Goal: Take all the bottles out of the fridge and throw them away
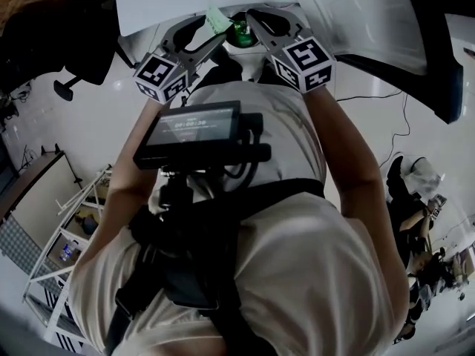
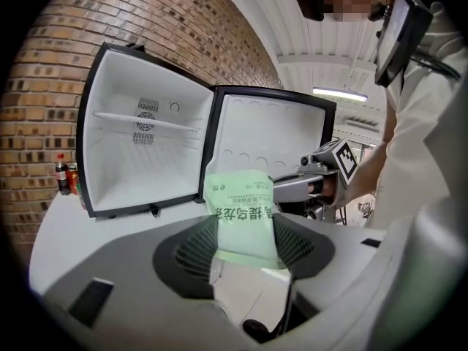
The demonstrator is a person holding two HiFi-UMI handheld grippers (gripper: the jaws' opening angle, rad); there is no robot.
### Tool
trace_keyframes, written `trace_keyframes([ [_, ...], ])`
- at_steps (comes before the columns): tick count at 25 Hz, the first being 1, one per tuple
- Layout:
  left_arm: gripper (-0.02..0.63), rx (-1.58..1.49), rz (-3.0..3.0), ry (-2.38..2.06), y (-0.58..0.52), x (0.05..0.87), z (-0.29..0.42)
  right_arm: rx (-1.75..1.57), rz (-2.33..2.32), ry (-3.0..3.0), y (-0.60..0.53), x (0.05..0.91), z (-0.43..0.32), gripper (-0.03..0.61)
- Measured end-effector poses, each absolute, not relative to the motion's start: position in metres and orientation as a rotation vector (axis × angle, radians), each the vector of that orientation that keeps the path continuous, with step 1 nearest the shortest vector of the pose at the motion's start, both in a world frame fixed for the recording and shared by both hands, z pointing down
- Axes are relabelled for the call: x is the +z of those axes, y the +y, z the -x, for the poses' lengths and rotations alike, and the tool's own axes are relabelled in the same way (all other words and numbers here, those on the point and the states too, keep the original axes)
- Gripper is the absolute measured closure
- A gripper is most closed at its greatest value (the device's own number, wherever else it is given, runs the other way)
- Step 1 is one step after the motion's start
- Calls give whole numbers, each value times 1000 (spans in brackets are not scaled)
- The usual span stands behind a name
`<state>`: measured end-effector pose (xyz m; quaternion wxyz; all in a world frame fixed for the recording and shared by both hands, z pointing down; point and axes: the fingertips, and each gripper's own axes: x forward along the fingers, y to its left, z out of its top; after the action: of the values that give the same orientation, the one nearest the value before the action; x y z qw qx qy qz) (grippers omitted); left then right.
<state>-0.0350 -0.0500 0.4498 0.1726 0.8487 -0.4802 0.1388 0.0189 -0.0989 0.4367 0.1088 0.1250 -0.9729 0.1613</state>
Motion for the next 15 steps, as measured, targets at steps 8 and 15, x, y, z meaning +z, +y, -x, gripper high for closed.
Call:
trace_keyframes([
  [8, 365, 441, -2370, -1382, -50, 475, 37, 512, -452, -2810, -101, 446, -39, 568],
  [15, 365, 607, -2291, -1221, -47, 540, 23, 519, -565, -2743, -100, 435, -53, 568],
])
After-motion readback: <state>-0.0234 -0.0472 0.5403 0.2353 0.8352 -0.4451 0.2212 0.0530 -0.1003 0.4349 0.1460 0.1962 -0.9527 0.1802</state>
